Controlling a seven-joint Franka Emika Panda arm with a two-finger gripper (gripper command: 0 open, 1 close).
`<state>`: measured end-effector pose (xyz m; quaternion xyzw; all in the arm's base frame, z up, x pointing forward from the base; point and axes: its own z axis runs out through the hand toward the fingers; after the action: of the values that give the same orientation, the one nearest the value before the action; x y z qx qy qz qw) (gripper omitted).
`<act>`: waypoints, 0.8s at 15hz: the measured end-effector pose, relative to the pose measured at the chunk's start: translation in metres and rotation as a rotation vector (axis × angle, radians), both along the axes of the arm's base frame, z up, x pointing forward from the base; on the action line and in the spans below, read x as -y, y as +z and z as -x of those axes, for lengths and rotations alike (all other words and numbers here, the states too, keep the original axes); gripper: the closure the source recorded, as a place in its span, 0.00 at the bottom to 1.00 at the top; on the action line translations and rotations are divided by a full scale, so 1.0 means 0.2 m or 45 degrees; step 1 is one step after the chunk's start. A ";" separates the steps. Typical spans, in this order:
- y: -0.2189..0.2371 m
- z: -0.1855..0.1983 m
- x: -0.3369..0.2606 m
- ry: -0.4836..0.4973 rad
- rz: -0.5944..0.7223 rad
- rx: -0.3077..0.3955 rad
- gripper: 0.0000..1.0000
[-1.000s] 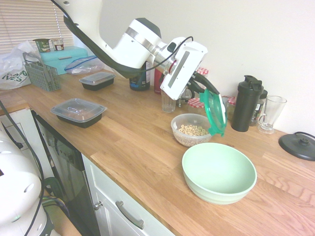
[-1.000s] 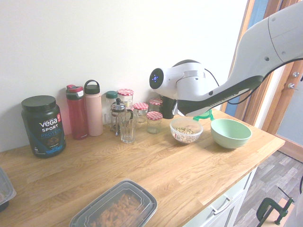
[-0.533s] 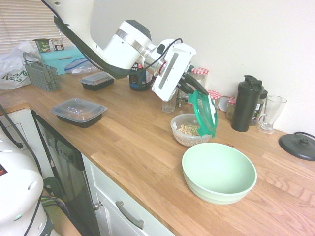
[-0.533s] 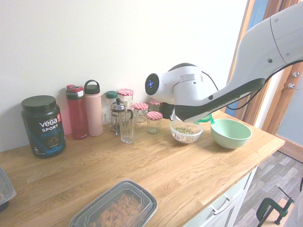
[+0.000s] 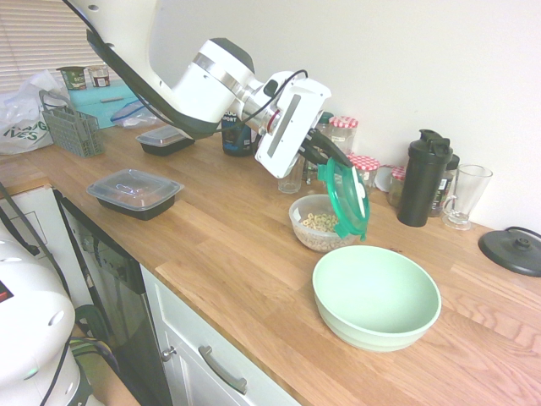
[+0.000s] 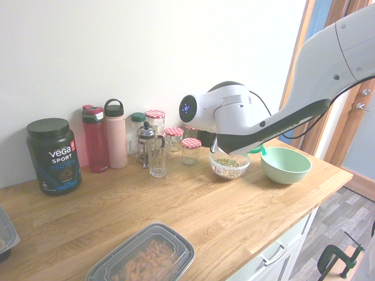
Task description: Cover the lid of food container
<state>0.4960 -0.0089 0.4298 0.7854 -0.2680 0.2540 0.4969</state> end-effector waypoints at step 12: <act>0.03 -0.08 -0.03 0.033 -0.029 0.071 1.00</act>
<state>0.5124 -0.0027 0.4350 0.7870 -0.2746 0.2791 0.4769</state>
